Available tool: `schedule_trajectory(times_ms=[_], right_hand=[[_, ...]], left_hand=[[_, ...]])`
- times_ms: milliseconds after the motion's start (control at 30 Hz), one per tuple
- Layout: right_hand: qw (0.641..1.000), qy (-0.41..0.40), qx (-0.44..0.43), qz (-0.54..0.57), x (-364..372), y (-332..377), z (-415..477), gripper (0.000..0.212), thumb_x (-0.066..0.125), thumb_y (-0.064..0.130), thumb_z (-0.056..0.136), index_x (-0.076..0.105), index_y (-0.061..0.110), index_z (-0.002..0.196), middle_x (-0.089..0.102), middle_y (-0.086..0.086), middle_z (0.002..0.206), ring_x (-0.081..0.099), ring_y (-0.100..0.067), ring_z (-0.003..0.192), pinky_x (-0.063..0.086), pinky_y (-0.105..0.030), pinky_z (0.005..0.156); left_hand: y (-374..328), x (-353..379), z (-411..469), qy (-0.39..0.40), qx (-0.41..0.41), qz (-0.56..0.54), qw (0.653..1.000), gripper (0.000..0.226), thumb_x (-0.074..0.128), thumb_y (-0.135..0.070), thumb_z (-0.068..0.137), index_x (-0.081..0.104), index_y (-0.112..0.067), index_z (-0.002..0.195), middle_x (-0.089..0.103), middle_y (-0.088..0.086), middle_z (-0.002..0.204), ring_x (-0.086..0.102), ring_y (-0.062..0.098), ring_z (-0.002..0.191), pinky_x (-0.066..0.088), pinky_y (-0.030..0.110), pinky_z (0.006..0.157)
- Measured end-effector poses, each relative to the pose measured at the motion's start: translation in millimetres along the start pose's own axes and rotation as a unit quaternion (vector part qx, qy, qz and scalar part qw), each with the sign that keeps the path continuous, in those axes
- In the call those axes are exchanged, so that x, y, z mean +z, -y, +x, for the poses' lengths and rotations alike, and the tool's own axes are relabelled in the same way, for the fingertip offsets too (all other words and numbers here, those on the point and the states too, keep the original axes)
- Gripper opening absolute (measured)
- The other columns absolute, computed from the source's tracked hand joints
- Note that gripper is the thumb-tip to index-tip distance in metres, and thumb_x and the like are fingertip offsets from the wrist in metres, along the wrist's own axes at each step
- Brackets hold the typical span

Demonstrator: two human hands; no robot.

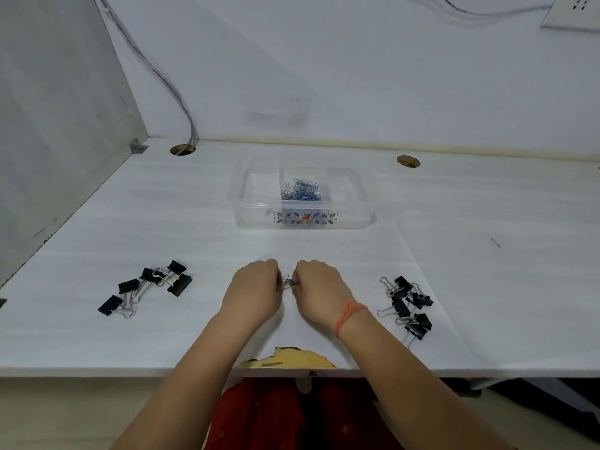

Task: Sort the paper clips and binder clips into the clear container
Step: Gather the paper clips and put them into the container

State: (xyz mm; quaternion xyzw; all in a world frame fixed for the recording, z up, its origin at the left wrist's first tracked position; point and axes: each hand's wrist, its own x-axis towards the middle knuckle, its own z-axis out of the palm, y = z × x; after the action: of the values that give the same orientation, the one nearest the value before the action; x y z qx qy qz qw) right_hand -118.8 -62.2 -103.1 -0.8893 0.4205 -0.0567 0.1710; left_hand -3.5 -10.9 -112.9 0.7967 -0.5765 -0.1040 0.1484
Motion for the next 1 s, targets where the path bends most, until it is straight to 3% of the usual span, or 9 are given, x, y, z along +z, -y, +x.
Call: schedule_trajectory(times_ms=[133, 300, 400, 500, 600, 733, 800, 867, 1000], right_hand=[[0.998, -0.048, -0.016, -0.035, 3.9, 6.2, -14.0, 0.024, 0.042, -0.002, 0.085, 0.055, 0.003, 0.104, 0.054, -0.019, 0.108, 0.053, -0.034, 0.098, 0.025, -0.03, 0.069], [0.991, -0.121, -0.044, -0.042, 14.1, 4.8, -21.3, 0.025, 0.047, -0.01, 0.074, 0.057, 0.001, 0.093, 0.059, -0.02, 0.092, 0.057, -0.036, 0.084, 0.026, -0.032, 0.065], [0.997, -0.068, 0.015, 0.033, 7.4, -2.8, -17.9, 0.023, 0.043, 0.003, 0.089, 0.054, 0.004, 0.11, 0.06, -0.014, 0.109, 0.056, -0.031, 0.099, 0.038, -0.032, 0.075], [0.978, -0.038, 0.074, 0.19, -2.9, -13.7, -13.6, 0.022, 0.045, 0.008, 0.092, 0.065, 0.008, 0.102, 0.065, -0.005, 0.098, 0.059, -0.02, 0.091, 0.044, -0.028, 0.078], [0.863, 0.012, 0.14, 0.485, -13.0, -23.1, -9.1, 0.027, 0.047, -0.003, 0.09, 0.066, 0.01, 0.076, 0.055, -0.007, 0.067, 0.047, -0.015, 0.057, 0.039, -0.024, 0.053], [0.564, 0.06, 0.229, 0.791, -29.5, -34.0, -9.1, 0.023, 0.045, 0.005, 0.095, 0.059, 0.005, 0.078, 0.054, -0.011, 0.069, 0.054, -0.014, 0.05, 0.046, -0.019, 0.046], [0.503, 0.075, 0.238, 0.828, -29.5, -37.7, -7.8, 0.025, 0.048, 0.017, 0.095, 0.058, 0.005, 0.076, 0.057, -0.011, 0.069, 0.057, -0.016, 0.049, 0.049, -0.019, 0.044], [0.549, 0.086, 0.241, 0.796, -26.5, -38.3, -5.1, 0.027, 0.053, 0.026, 0.093, 0.055, 0.01, 0.071, 0.055, -0.007, 0.065, 0.053, -0.013, 0.047, 0.045, -0.018, 0.039], [0.757, 0.05, 0.193, 0.622, -16.8, -37.7, 1.0, 0.026, 0.07, 0.017, 0.082, 0.052, 0.016, 0.064, 0.046, -0.002, 0.057, 0.038, -0.011, 0.05, 0.03, -0.017, 0.036]], left_hand=[[-1.6, 4.4, -5.8, -0.01, -0.009, 0.022, 1.0, 0.016, 0.044, -0.014, 0.088, 0.057, -0.009, 0.097, 0.064, 0.009, 0.098, 0.058, 0.028, 0.087, 0.042, 0.033, 0.071], [-5.0, 5.6, -16.6, -0.049, -0.039, -0.003, 0.998, 0.02, 0.044, -0.013, 0.09, 0.06, -0.009, 0.101, 0.062, 0.008, 0.103, 0.058, 0.027, 0.092, 0.034, 0.027, 0.069], [-2.5, -1.8, -19.0, -0.065, -0.098, -0.138, 0.983, 0.015, 0.05, -0.011, 0.088, 0.063, -0.014, 0.094, 0.065, 0.002, 0.093, 0.06, 0.024, 0.088, 0.038, 0.027, 0.068], [-0.2, -13.3, -22.9, -0.038, -0.172, -0.448, 0.877, 0.016, 0.054, -0.001, 0.087, 0.066, -0.011, 0.09, 0.059, 0.005, 0.073, 0.055, 0.019, 0.066, 0.048, 0.019, 0.055], [-1.5, -24.3, -23.7, 0.025, -0.227, -0.634, 0.739, 0.024, 0.048, 0.01, 0.088, 0.066, -0.002, 0.097, 0.052, 0.007, 0.069, 0.05, 0.014, 0.063, 0.053, 0.015, 0.055], [-3.2, -29.6, -23.0, 0.075, -0.293, -0.795, 0.526, 0.02, 0.041, 0.006, 0.092, 0.06, 0.003, 0.088, 0.052, 0.012, 0.075, 0.055, 0.016, 0.066, 0.056, 0.018, 0.053], [-1.9, -29.3, -22.7, 0.088, -0.303, -0.819, 0.479, 0.02, 0.039, 0.004, 0.09, 0.058, 0.004, 0.087, 0.056, 0.014, 0.075, 0.061, 0.017, 0.058, 0.056, 0.019, 0.054], [-3.7, -29.1, -20.9, 0.081, -0.303, -0.799, 0.514, 0.019, 0.041, 0.002, 0.089, 0.059, 0.003, 0.085, 0.059, 0.013, 0.07, 0.061, 0.016, 0.051, 0.055, 0.018, 0.052], [-7.6, -25.4, -15.5, 0.027, -0.25, -0.602, 0.758, 0.009, 0.06, -0.001, 0.083, 0.063, -0.005, 0.076, 0.052, 0.005, 0.062, 0.045, 0.013, 0.051, 0.04, 0.017, 0.042]])
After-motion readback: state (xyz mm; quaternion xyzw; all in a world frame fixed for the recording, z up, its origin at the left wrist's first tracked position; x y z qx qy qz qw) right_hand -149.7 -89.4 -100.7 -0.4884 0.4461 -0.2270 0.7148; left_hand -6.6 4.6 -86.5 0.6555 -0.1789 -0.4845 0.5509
